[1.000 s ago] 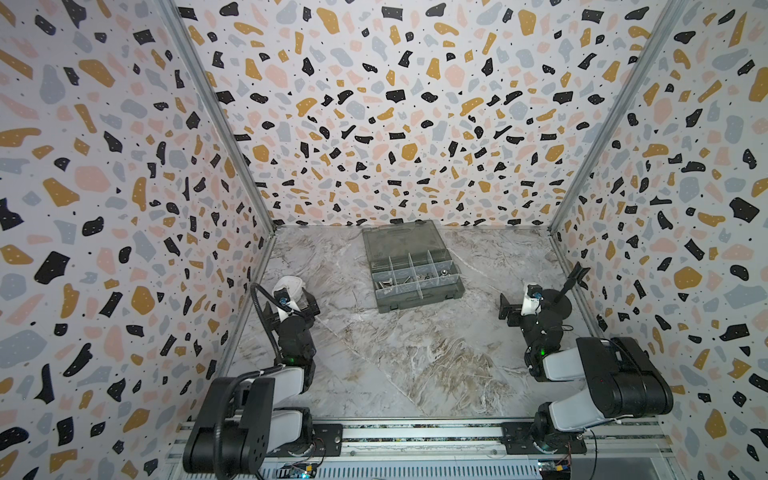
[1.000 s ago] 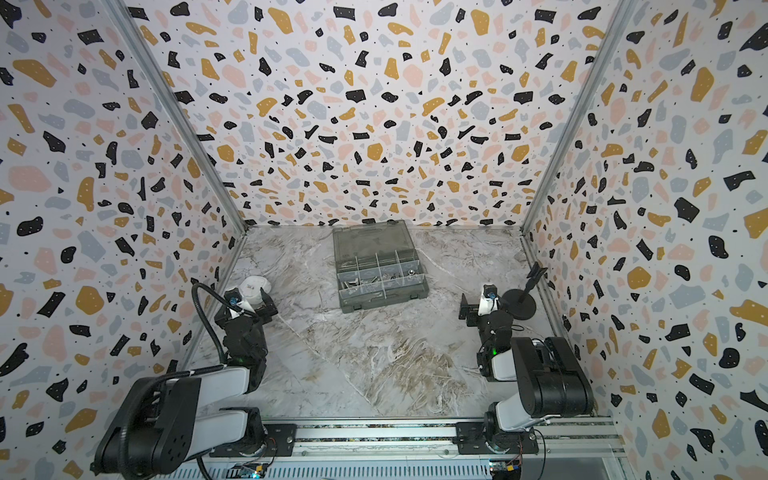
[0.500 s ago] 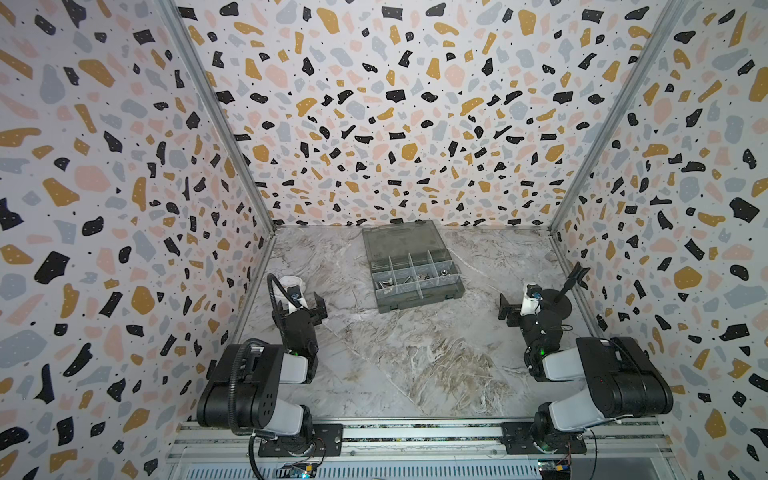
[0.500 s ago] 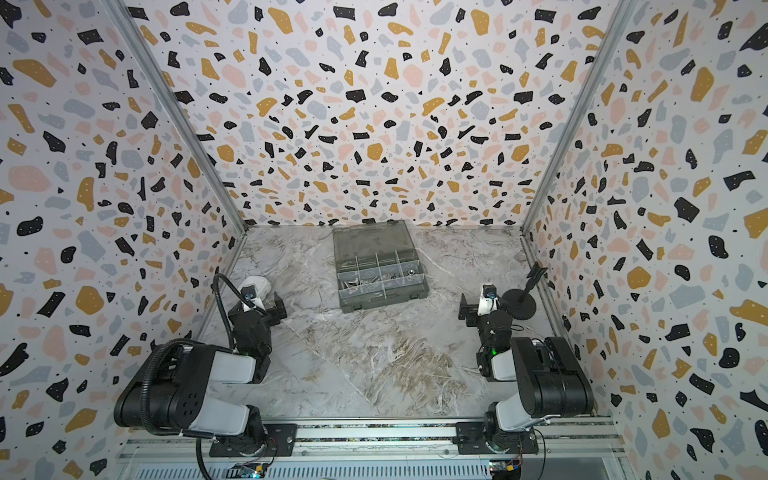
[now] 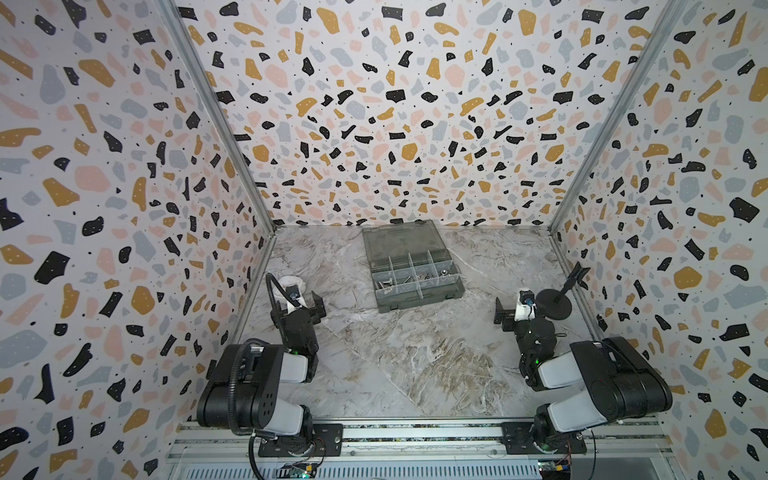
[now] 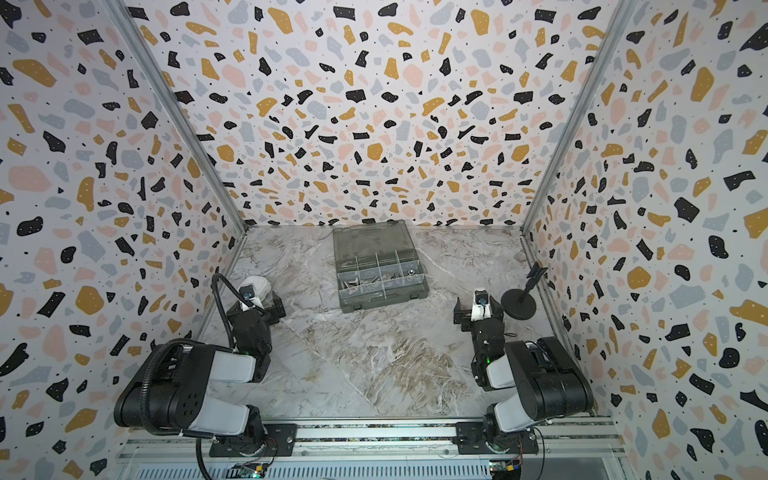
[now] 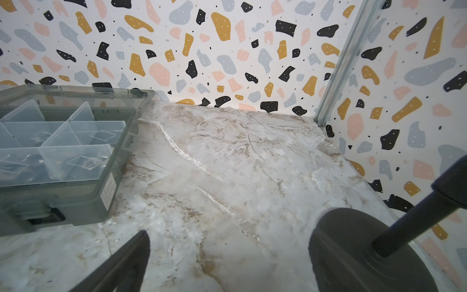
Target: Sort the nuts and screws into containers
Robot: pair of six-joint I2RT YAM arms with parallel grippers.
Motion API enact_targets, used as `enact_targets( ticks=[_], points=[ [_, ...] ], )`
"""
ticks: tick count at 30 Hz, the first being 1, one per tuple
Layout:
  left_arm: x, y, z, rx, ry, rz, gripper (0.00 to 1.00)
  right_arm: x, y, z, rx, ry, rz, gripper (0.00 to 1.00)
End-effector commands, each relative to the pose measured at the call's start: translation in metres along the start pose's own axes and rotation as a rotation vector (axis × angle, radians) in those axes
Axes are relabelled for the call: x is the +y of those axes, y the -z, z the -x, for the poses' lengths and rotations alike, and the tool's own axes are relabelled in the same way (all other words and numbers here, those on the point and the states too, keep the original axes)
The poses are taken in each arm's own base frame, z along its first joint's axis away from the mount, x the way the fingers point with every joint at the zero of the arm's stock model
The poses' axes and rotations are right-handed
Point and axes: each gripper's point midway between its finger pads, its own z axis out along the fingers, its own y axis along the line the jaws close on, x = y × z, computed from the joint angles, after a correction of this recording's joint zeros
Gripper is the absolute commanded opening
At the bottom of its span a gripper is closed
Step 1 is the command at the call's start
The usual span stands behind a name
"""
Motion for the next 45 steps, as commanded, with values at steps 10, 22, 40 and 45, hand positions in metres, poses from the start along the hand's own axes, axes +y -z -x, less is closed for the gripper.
enact_targets(
  ticks=[10,22,40,45],
  points=[
    [0.004,-0.003,0.018,-0.058,0.037,0.032,0.99,-0.01,-0.018,0.007,0.017,-0.043,0.008,0.99],
    [0.005,-0.002,0.019,-0.062,0.038,0.035,1.0,-0.01,-0.017,0.008,0.009,-0.042,0.006,0.99],
    [0.005,-0.002,0.019,-0.064,0.039,0.035,1.0,-0.01,-0.02,0.007,0.016,-0.043,0.008,0.99],
    [0.005,-0.002,0.02,-0.066,0.04,0.036,1.0,-0.01,-0.02,0.006,0.021,-0.052,0.021,0.99]
  ],
)
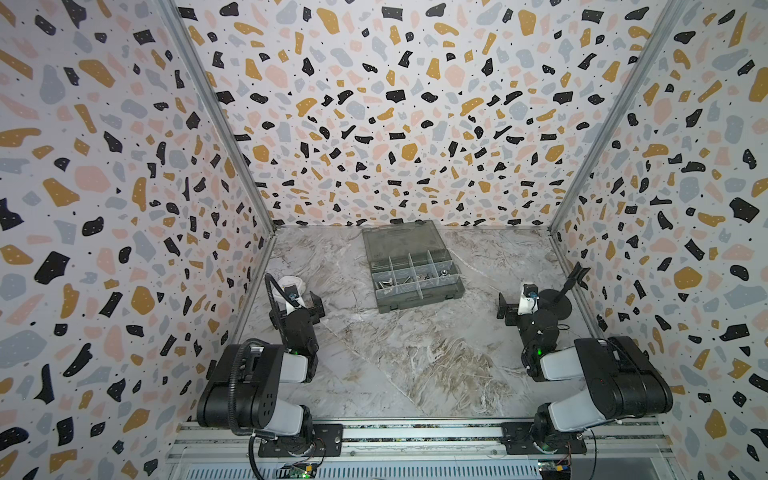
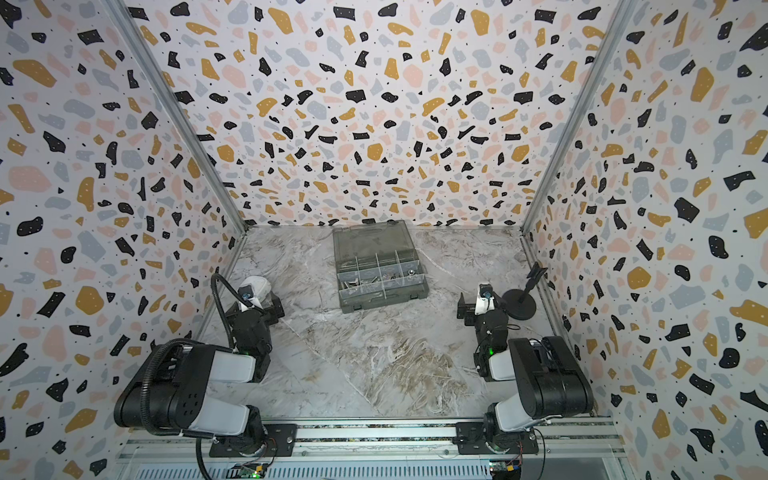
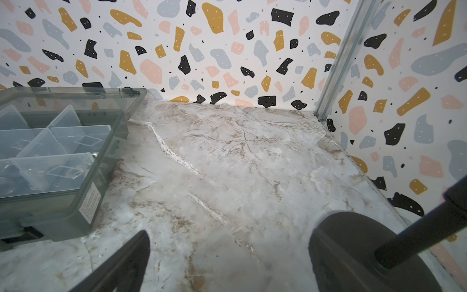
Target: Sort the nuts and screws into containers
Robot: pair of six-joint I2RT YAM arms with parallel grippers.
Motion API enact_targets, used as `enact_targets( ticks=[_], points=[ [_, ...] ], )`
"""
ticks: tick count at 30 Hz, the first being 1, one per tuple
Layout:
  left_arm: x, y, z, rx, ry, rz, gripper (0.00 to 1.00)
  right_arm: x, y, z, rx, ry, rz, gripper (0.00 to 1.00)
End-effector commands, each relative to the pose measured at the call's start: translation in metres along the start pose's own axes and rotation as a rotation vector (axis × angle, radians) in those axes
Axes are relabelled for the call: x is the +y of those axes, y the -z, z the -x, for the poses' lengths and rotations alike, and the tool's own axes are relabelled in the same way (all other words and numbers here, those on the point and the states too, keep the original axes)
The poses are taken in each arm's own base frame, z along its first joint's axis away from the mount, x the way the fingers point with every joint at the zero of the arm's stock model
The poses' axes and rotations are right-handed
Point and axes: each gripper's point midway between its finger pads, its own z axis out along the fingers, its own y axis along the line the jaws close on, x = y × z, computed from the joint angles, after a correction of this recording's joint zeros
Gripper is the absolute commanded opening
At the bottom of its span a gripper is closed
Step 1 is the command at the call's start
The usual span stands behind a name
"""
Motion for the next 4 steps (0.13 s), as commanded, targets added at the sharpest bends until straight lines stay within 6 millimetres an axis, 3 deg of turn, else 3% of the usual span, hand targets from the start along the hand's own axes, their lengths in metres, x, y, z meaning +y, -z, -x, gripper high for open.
enact_targets(
  ticks=[1,4],
  points=[
    [0.0018,-0.0024,0.02,-0.066,0.04,0.018,0.99,0.0,-0.0037,0.0088,-0.021,-0.019,0.01,0.99],
    [0.0018,-0.0024,0.0193,-0.064,0.038,0.017,0.99,0.0002,-0.0019,0.0092,-0.025,-0.015,0.009,0.99]
  ],
)
